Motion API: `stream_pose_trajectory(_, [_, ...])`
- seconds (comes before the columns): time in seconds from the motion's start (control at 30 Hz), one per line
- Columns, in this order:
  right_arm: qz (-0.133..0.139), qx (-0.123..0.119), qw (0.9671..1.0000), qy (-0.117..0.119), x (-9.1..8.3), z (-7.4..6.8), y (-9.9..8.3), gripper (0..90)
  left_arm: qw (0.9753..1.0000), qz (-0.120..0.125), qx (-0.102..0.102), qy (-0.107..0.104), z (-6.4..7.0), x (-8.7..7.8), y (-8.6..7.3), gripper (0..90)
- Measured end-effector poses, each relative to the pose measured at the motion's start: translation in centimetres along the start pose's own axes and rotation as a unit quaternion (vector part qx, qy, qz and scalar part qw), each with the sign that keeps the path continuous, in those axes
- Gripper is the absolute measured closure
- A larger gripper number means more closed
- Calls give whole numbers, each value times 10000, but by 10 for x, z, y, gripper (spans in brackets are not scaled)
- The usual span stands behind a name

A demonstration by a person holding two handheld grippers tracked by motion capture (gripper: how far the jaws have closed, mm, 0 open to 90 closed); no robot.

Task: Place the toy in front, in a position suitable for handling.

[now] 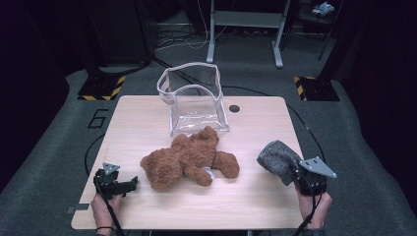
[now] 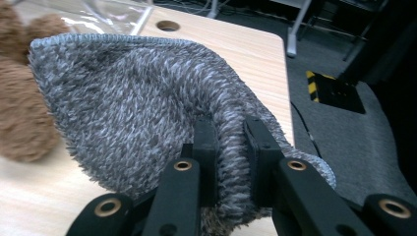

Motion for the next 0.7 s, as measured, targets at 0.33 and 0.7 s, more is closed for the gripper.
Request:
stream_pose_trajectory(0.33, [-176, 233, 9986, -437, 18, 15, -6, 775, 10000, 0, 0, 0, 0, 0, 0, 9])
stream_pose_trajectory(0.7, [-484, 423, 9959, -640, 39, 19, -26, 767, 10000, 3, -1, 0, 0, 0, 0, 9])
Point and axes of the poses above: each handheld gripper's, and its own axes: x roughly forward along the jaws, y roughly out of its top, z roughly to its right, the point moved 5 cm from there along x, roughly forward along the jaws, and after that the axes turned 5 degrees about z, right-handed, at the moved point
